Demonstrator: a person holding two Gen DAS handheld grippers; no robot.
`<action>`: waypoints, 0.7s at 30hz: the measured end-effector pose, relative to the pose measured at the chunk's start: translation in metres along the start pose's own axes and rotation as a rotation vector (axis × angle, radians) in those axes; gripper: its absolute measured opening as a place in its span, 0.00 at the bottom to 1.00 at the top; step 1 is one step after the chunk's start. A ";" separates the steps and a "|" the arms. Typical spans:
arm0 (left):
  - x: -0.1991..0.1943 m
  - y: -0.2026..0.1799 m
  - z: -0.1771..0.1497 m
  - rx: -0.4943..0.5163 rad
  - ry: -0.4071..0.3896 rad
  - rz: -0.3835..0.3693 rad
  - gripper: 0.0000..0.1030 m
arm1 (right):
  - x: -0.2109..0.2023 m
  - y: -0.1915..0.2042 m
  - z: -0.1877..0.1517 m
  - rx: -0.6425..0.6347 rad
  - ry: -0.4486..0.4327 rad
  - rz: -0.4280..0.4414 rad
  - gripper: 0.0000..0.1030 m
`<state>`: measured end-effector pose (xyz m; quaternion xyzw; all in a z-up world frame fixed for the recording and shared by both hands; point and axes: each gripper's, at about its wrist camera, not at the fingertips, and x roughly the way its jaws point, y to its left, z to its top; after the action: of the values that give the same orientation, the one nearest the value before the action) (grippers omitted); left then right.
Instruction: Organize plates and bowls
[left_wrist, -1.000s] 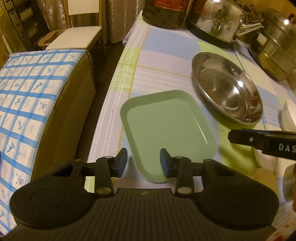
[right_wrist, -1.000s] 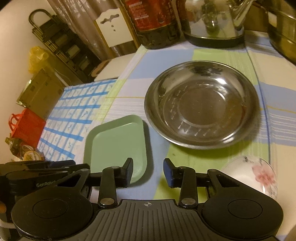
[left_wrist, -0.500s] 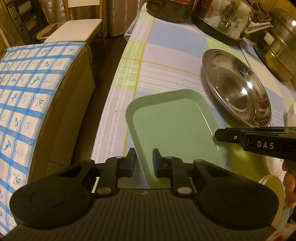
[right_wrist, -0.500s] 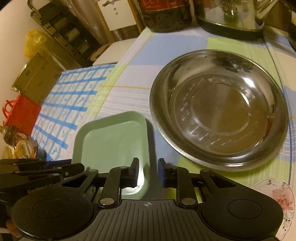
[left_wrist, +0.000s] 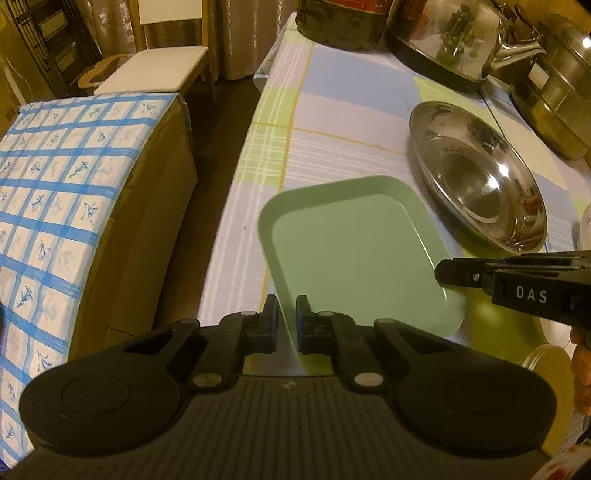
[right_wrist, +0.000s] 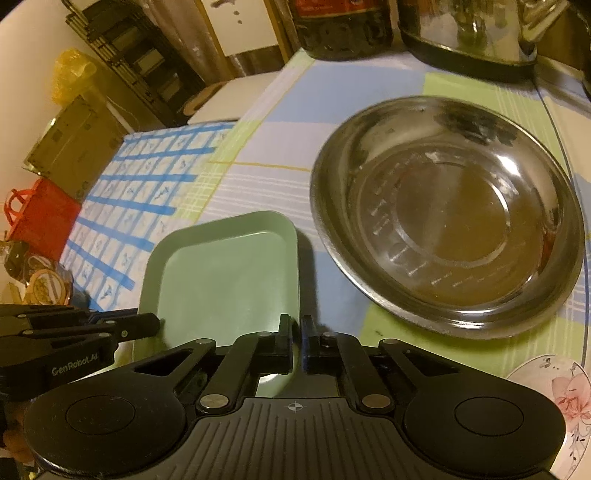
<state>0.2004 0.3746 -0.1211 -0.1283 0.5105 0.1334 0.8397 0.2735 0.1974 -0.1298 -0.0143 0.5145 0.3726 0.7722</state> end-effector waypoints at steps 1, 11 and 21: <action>-0.003 0.001 0.000 0.001 -0.005 0.004 0.08 | -0.002 0.001 0.000 -0.003 -0.006 0.007 0.04; -0.029 -0.003 0.020 0.018 -0.088 0.001 0.08 | -0.028 0.006 0.009 -0.009 -0.092 0.028 0.04; -0.021 -0.047 0.046 0.125 -0.130 -0.077 0.08 | -0.058 -0.025 0.013 0.077 -0.170 -0.054 0.04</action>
<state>0.2458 0.3446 -0.0777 -0.0860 0.4570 0.0770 0.8819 0.2870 0.1523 -0.0854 0.0333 0.4604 0.3313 0.8229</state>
